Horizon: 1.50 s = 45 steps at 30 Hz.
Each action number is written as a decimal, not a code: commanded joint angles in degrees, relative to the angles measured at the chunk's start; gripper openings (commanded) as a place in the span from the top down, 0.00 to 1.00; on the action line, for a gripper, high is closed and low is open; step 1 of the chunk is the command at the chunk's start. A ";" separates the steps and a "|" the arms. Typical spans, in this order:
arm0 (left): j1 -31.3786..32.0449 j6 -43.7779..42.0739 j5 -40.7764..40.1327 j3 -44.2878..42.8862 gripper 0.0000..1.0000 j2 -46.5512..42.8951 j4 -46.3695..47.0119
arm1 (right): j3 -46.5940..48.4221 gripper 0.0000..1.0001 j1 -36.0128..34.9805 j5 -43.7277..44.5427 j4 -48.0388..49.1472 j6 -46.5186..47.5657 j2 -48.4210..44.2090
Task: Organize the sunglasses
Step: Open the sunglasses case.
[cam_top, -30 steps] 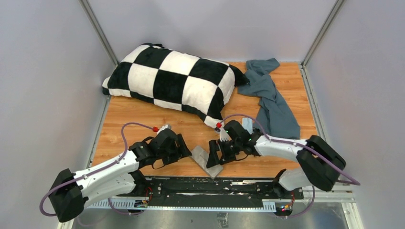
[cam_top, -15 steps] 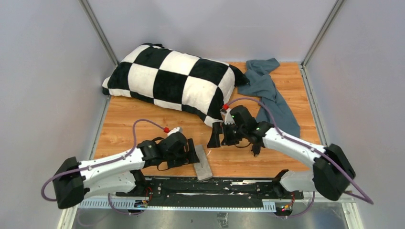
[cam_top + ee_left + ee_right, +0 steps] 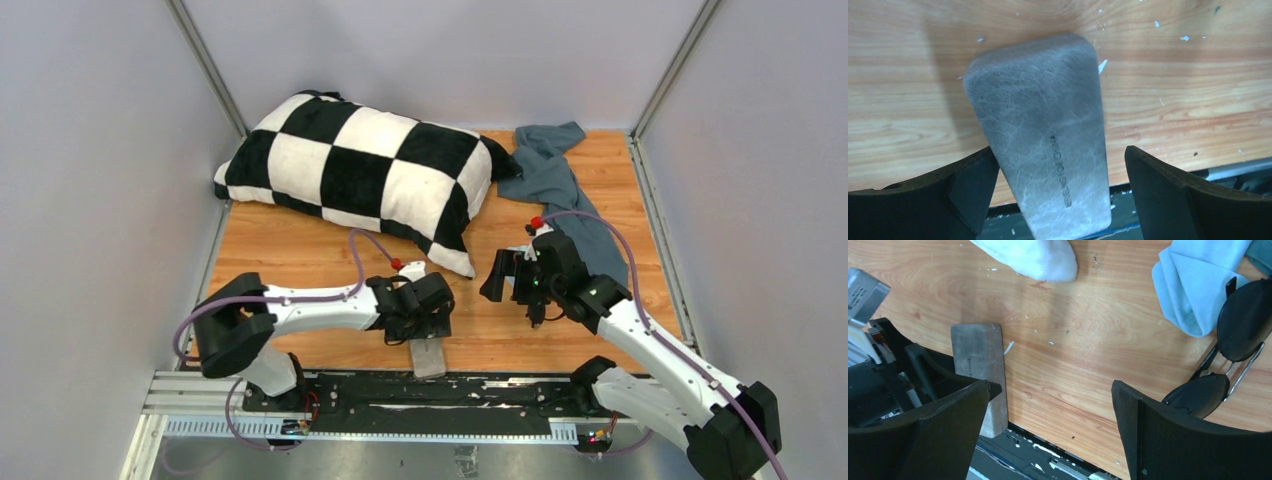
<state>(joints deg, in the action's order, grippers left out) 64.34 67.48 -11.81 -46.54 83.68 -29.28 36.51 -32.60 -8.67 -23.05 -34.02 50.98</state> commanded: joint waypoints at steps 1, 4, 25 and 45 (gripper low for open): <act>1.19 -0.91 -0.75 -5.27 0.02 7.62 -0.40 | 0.22 0.01 0.63 2.96 -3.74 0.35 -0.05; 1.35 -1.47 0.11 -6.81 0.07 10.23 -1.03 | -0.01 0.01 0.68 2.53 -3.89 0.35 0.44; -14.44 -15.90 13.70 4.05 0.53 -7.94 26.58 | -5.32 0.00 20.10 -29.71 13.87 -5.28 0.95; -23.55 -4.76 45.30 -3.12 0.54 -2.44 58.66 | -12.23 0.00 23.02 -50.24 87.22 -41.64 17.55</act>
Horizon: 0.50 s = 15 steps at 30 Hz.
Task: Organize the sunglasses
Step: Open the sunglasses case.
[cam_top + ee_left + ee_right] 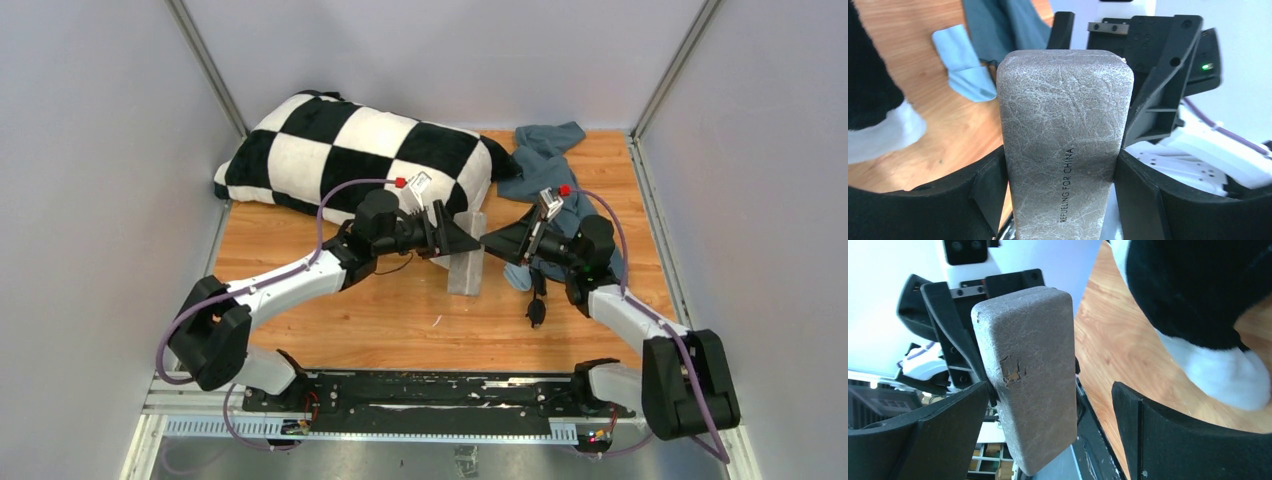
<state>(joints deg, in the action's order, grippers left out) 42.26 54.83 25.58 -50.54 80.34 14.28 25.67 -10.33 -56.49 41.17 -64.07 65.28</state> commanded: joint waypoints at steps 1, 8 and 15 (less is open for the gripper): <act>-1.74 9.40 8.66 0.96 0.55 1.25 16.98 | -1.56 0.00 0.79 -2.14 29.23 -14.02 4.58; -2.33 15.91 11.12 1.61 0.56 1.91 27.08 | -0.77 0.00 0.70 -1.08 50.18 -25.33 15.16; -3.32 26.57 12.80 5.10 0.57 6.18 44.26 | 2.09 0.00 0.66 -1.79 50.24 -25.65 13.72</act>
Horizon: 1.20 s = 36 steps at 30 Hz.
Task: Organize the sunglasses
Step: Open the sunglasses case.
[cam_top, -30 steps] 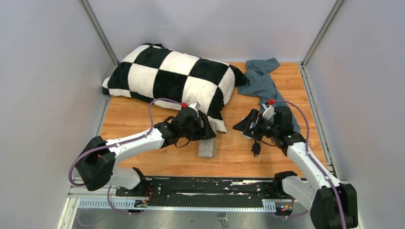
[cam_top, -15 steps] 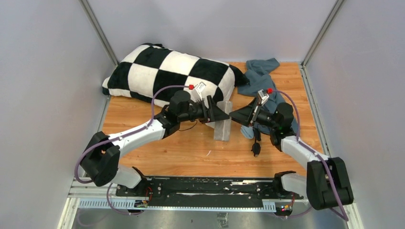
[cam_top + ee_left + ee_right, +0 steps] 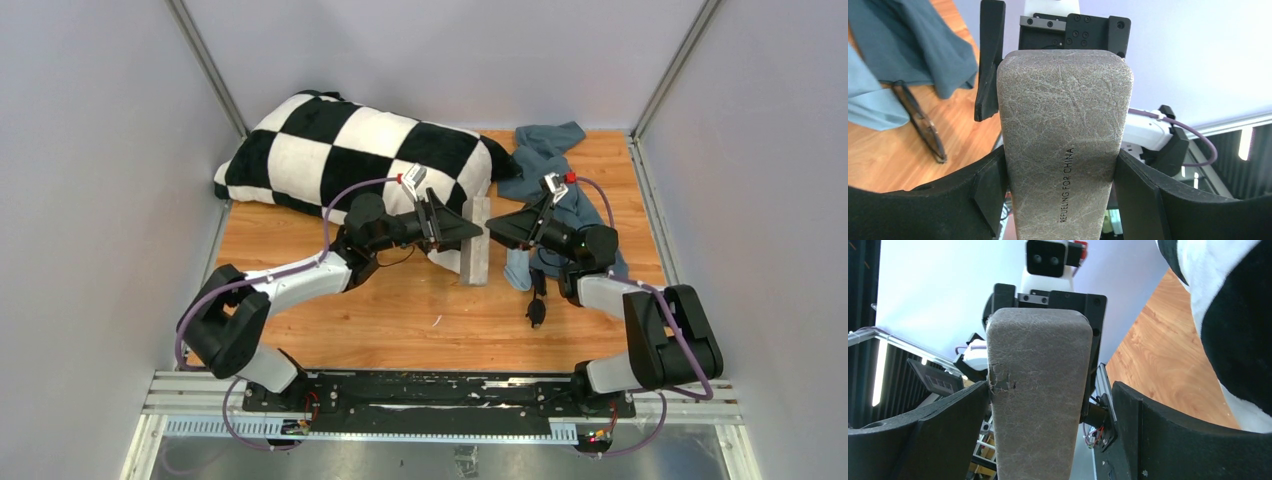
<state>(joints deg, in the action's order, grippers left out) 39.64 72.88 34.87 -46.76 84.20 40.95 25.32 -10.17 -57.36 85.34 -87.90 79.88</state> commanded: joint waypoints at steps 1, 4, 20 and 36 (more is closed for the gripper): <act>-0.77 10.04 3.65 1.54 0.58 3.15 20.30 | 2.71 0.00 0.51 -0.79 6.05 -2.24 -1.01; -0.78 14.02 3.84 1.93 0.59 5.79 27.04 | 3.24 0.00 0.42 -0.50 6.06 -3.16 -0.71; -0.74 11.76 3.10 2.99 0.60 5.61 23.43 | 5.73 0.06 -2.22 -0.31 5.32 -4.50 2.13; -0.72 7.45 0.28 2.54 0.75 6.03 14.71 | 5.62 0.40 -3.60 -0.13 4.93 -4.32 5.20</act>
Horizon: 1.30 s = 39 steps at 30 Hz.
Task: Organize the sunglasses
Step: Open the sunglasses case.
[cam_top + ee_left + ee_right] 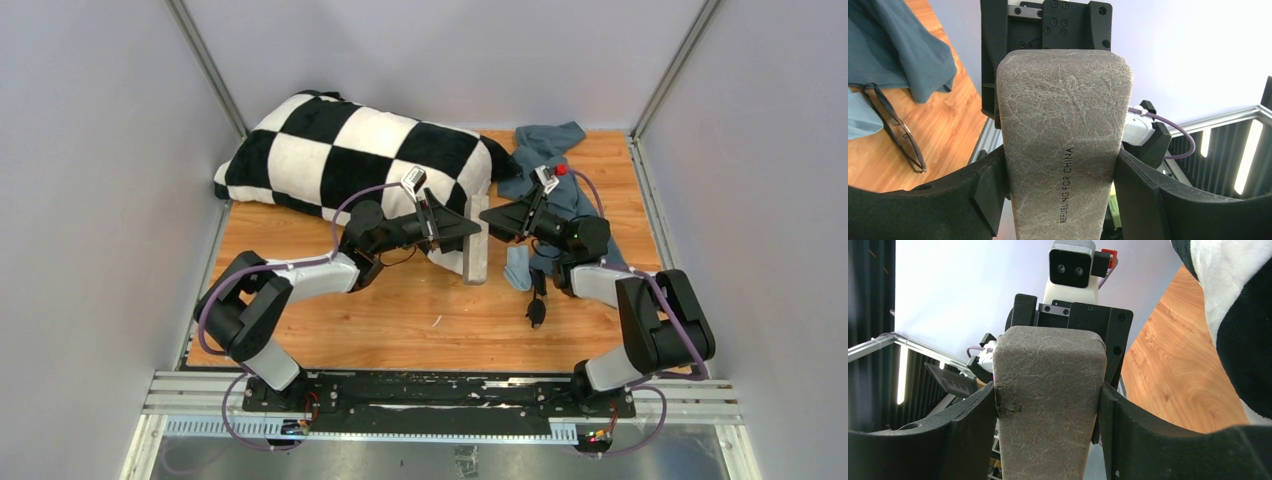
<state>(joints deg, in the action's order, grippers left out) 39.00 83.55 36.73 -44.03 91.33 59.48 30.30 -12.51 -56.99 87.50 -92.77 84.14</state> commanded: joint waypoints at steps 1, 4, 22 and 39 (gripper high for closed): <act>-0.08 -3.33 -1.84 -0.10 0.79 -1.09 -4.00 | 0.39 0.45 -1.28 -0.73 3.01 0.47 1.39; -0.08 -1.96 -1.88 0.19 0.99 -0.50 -2.01 | -0.51 0.58 -1.24 -1.34 3.89 -0.12 3.30; -2.09 10.71 -4.75 5.75 1.00 -2.06 23.20 | 4.85 1.00 2.23 -4.44 3.90 -7.69 9.84; -5.76 14.60 -7.71 -5.99 1.00 1.68 27.20 | 22.91 1.00 2.32 5.72 3.90 -25.89 18.03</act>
<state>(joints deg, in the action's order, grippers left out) 34.57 97.14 28.73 -45.36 93.54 74.06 50.00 -12.91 -58.96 91.42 -112.20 97.69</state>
